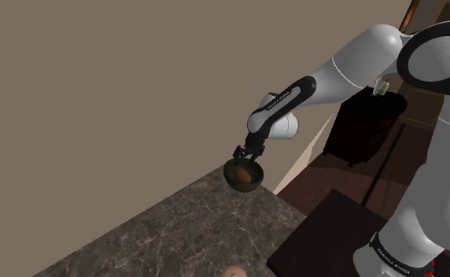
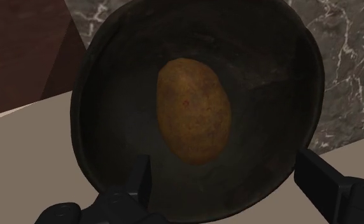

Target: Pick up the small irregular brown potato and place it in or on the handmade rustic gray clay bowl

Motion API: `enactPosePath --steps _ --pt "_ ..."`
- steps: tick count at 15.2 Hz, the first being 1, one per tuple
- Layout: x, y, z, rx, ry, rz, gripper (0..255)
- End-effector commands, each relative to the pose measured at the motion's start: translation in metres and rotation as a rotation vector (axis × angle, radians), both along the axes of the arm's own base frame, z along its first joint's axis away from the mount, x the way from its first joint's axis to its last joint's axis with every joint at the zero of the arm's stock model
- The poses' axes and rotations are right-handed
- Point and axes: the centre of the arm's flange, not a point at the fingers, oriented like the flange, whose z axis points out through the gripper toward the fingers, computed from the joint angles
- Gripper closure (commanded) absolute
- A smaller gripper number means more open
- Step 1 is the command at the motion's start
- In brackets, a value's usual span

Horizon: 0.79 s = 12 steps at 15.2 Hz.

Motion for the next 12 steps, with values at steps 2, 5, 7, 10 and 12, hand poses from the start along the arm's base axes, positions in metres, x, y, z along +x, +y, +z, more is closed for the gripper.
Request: enactPosePath --steps 2,5,7,10,12 --pt "-0.002 -0.002 0.013 0.0 0.0 0.0 0" --pt "-0.009 -0.009 0.048 0.0 0.0 0.0 0" --pt "-0.009 -0.009 0.048 0.0 0.0 0.0 0" --pt "-0.009 -0.009 0.048 0.0 0.0 0.0 0" --pt "-0.009 -0.009 0.048 0.0 0.0 0.0 0"
